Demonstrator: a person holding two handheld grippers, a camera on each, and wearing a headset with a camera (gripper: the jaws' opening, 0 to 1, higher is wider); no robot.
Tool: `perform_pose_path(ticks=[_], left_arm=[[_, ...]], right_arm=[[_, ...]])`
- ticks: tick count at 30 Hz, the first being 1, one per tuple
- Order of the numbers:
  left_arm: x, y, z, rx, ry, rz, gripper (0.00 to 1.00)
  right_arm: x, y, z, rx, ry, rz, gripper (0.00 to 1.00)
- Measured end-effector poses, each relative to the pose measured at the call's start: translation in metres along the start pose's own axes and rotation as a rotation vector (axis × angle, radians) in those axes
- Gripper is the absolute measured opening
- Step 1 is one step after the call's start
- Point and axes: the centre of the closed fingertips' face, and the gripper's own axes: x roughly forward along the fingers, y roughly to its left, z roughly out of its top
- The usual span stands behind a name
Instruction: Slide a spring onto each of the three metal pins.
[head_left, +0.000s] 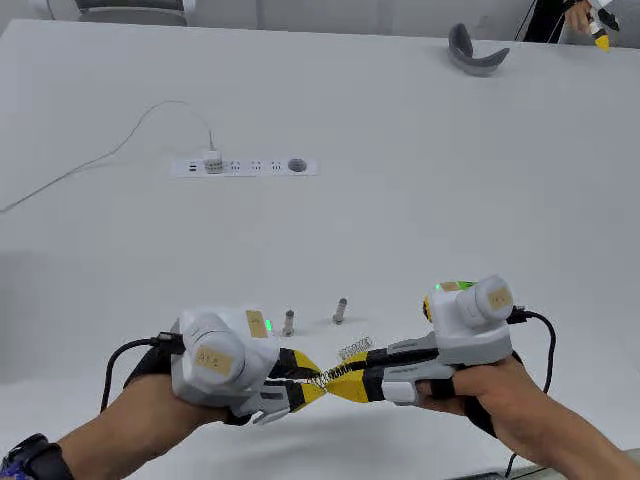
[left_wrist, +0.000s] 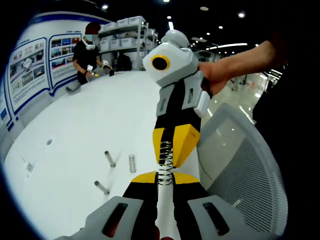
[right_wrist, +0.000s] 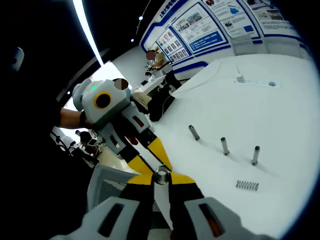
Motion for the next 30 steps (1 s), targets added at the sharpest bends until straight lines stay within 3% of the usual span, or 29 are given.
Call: perform_pose_path(ticks=[6,14,19,30], left_arm=[[-0.002,-0.001,0.002,-0.034,-0.022,-0.024,0.1],[-0.001,-0.005,0.005,-0.057,-0.042,-0.066,0.1],[0.0,-0.005,0.012,-0.068,-0.065,-0.08,0.1],[-0.002,-0.006,0.02,-0.065,-0.089,-0.09,0.1]], right_arm=[[0.0,0.004,0.002,-0.097,0.066,0.003,0.12],[-0.002,0.008,0.002,-0.303,0.238,0.013,0.11],[-0.005,0.01,0.007,-0.387,0.296,0.006,0.11],[-0.008,0.012,0.01,-0.46,0.341,0.01,0.15]])
